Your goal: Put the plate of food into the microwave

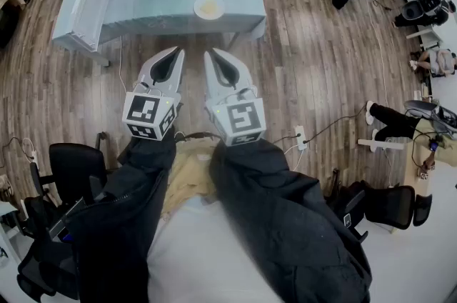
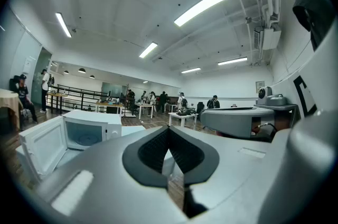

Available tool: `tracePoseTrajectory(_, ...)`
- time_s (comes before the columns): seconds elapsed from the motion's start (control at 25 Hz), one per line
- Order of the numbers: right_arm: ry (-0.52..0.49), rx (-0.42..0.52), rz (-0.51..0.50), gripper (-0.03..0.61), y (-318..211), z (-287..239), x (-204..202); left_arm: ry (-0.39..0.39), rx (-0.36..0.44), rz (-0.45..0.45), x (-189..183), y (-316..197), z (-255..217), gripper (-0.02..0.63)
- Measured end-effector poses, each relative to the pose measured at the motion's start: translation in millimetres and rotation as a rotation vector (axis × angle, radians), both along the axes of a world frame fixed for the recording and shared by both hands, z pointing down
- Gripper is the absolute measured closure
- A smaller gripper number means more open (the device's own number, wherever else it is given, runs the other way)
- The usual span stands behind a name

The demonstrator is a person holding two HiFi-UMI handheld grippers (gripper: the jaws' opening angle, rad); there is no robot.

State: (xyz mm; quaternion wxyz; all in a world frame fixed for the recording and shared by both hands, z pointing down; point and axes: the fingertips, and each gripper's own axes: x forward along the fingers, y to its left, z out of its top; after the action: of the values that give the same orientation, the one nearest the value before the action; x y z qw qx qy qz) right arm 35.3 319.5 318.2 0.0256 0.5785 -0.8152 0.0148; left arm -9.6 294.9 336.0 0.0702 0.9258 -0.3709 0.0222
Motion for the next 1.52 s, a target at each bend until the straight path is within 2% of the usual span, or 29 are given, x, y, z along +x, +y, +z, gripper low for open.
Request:
tracePoseTrajectory(0.44,-0.022,-0.026,0.009,0.586,-4,9,-8,-0.012,-0.024,0.019,-10,-4,8,0.615)
tracePoseTrajectory(1.0,-0.006,-0.108,0.016,0.583,5,40,-50,-0.009,-0.139,0.044,-53,3,46,0.615)
tracePoseTrajectory(1.24,0.006,-0.16,0.031,0.583,12,61,-55,-0.009,-0.204,0.069,-55,8,69,0.615)
tracePoseTrajectory(1.36,0.006,-0.183,0.014,0.583,0,69,-54,-0.016,-0.216,0.056,-56,-2,75,0.615)
tracePoseTrajectory(1.52,0.002,-0.166,-0.037,0.583,-34,68,-53,-0.024,-0.206,0.006,-57,-36,75,0.615)
